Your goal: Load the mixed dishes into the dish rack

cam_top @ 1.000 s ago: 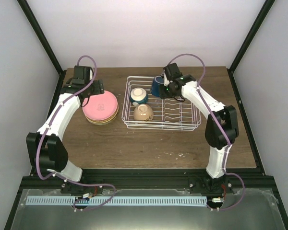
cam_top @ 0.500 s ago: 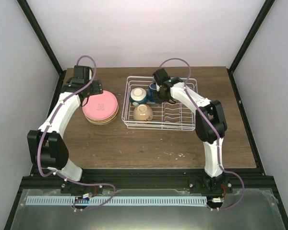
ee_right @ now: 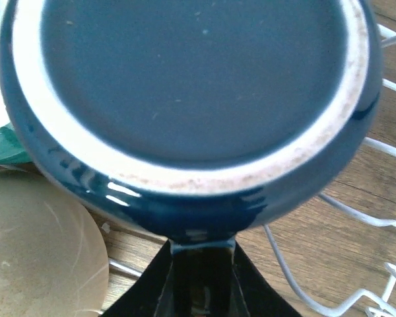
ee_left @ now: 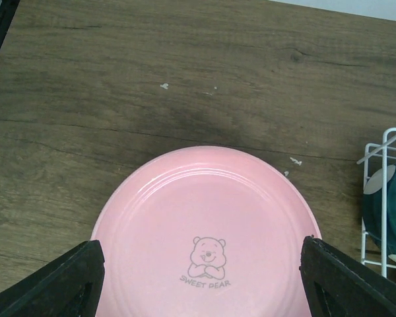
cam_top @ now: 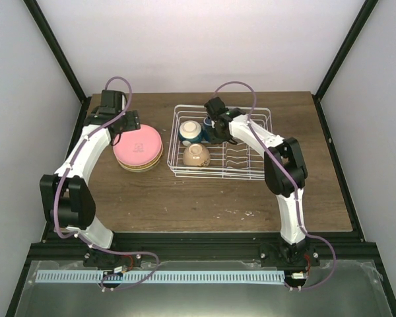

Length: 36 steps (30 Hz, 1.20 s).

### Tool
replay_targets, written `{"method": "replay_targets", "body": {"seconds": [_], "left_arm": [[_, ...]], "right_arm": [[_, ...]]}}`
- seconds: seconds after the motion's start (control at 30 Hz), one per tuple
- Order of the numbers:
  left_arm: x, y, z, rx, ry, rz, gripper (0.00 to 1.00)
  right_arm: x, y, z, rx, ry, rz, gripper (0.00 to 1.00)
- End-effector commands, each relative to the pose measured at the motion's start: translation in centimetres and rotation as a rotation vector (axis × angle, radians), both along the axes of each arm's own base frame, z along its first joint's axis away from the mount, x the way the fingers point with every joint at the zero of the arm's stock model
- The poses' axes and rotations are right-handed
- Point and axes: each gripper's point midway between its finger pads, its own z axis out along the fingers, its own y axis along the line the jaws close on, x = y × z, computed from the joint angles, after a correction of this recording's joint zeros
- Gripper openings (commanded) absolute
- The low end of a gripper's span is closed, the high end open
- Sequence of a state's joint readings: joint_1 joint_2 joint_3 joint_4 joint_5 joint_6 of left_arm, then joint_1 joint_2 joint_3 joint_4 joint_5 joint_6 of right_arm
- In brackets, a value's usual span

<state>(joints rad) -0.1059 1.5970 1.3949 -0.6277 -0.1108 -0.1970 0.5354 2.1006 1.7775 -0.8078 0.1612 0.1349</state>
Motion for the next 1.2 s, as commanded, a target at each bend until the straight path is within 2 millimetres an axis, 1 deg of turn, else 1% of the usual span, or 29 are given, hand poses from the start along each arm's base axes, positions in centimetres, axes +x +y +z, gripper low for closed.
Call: {"method": "replay_targets", "body": {"seconds": [0.0, 0.2, 0.33, 0.43, 0.47, 0.57, 0.67, 0.83, 0.97, 1.03, 1.17], "left_arm": [[0.5, 0.5, 0.5, 0.01, -0.003, 0.004, 0.83], [0.6, 0.5, 0.1, 0.003, 0.007, 0.005, 0.83], [0.7, 0.7, -0.2, 0.003, 0.016, 0.005, 0.83], [0.6, 0.7, -0.5, 0.003, 0.026, 0.006, 0.83], [0.6, 0.8, -0.8, 0.005, 0.032, 0.008, 0.83], [0.3, 1.0, -1.9, 0.006, 0.068, 0.017, 0.83], [-0.1, 1.3, -3.3, 0.011, 0.115, 0.027, 0.83], [-0.9, 1.9, -5.6, 0.039, 0.197, 0.049, 0.83], [-1.8, 2.7, -7.1, 0.069, 0.253, 0.085, 0.82], [-2.3, 3.4, -7.8, 0.081, 0.279, 0.115, 0.82], [-2.8, 5.3, -8.5, 0.027, 0.291, 0.183, 0.82]], "right_arm": [[-0.2, 3.1, 1.1, 0.038, -0.031, 0.062, 0.17], [-2.1, 2.9, 0.1, 0.034, 0.031, 0.059, 0.35], [-3.2, 2.5, 0.1, 0.026, 0.053, 0.057, 0.48], [-3.6, 2.3, 0.7, 0.021, 0.057, 0.057, 0.61], [-3.7, 2.1, 1.1, 0.019, 0.054, 0.056, 0.67], [-4.2, 1.8, 2.5, 0.021, 0.049, 0.058, 0.74], [-4.7, 1.4, 4.4, 0.023, 0.042, 0.06, 0.77], [-5.2, 0.8, 7.7, 0.022, 0.007, 0.067, 0.78], [-4.6, 0.7, 10.3, 0.031, -0.059, 0.073, 0.78], [-4.1, 1.0, 11.1, 0.04, -0.082, 0.078, 0.77], [-3.4, 1.7, 11.5, 0.057, -0.095, 0.086, 0.74]]}}
